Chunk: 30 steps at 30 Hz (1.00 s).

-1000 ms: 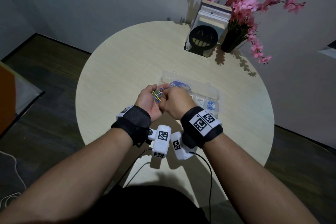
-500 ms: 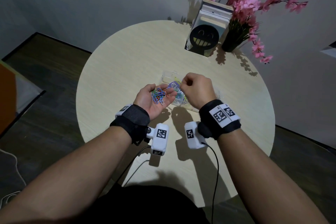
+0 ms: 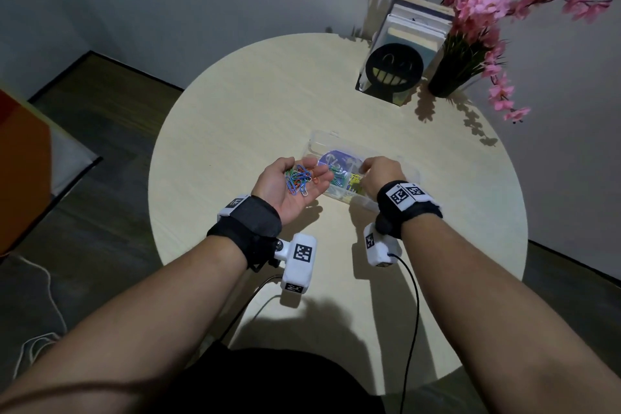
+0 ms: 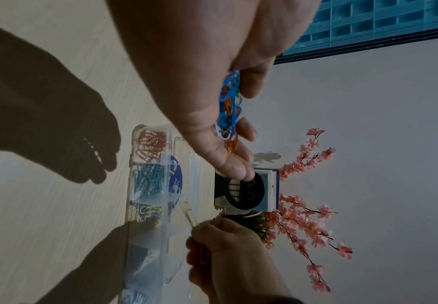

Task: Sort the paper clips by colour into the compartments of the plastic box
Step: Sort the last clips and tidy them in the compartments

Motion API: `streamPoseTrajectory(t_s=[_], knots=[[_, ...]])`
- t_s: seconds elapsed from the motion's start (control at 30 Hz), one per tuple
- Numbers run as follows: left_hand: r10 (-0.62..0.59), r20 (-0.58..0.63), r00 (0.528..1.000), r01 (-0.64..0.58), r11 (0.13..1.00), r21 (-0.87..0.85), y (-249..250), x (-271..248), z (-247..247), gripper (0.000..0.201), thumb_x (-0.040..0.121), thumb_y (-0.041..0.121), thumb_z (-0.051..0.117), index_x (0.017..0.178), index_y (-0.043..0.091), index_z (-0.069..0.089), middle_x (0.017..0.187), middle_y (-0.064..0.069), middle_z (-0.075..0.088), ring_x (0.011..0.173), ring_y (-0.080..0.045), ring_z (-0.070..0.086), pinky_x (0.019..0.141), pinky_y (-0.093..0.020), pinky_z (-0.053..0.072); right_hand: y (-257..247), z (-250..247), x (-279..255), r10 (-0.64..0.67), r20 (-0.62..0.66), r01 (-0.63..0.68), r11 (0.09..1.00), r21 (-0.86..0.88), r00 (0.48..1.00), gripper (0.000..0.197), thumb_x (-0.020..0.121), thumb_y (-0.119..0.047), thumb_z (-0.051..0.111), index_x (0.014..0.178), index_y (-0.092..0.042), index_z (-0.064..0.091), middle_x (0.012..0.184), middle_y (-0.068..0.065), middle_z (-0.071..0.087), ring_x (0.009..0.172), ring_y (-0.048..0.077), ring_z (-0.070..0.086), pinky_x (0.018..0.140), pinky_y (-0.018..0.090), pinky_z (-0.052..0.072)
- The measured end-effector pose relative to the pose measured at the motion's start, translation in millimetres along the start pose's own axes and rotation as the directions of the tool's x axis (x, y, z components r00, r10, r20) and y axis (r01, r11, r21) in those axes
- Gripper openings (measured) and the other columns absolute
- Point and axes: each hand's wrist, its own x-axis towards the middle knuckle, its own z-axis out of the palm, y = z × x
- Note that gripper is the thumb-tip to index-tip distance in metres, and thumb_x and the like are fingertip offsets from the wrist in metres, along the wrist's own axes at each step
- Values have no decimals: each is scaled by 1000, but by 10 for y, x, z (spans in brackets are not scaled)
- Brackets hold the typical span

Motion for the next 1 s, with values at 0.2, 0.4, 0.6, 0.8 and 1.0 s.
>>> streamPoseTrajectory(t_s=[0.2,0.4,0.6,0.8,1.0], knots=[[-20,0,1000,20,1000,-3,-35,4,-3,40,98,27,27,104,1,57,101,-21,65,84,-34,70,76,-41,56,140,-86,53,35,-62,-26,991,133,997,34,80,4,53,105,-16,66,115,12,65,105,29,60,84,29,46],[-42,23,999,41,998,44,-87,-37,69,38,97,25,31,101,-1,59,104,-21,65,95,-36,64,79,-41,54,90,-148,-130,-154,-172,201,933,299,973,14,81,-7,59,81,-20,64,83,2,67,80,23,64,75,27,49],[-29,54,998,25,997,76,-52,-126,102,40,98,24,29,103,-1,59,105,-22,66,99,-36,62,82,-42,52,-85,-92,-351,-259,-206,319,879,355,944,7,81,-11,64,82,-16,68,79,4,68,71,18,59,72,29,50],[-28,55,998,24,997,69,-24,-185,96,41,98,25,29,105,-1,59,105,-22,66,95,-34,64,80,-43,54,-100,-122,-481,-253,-239,326,879,349,938,3,80,-20,68,81,-22,69,76,-4,65,71,14,57,67,24,42],[-57,112,992,61,998,-34,-130,-201,178,36,96,19,32,95,-4,60,89,-18,67,71,-26,69,69,-38,58,-345,-22,-596,-469,-141,487,860,154,872,26,77,-25,72,102,-24,71,96,2,63,90,18,60,82,31,48]])
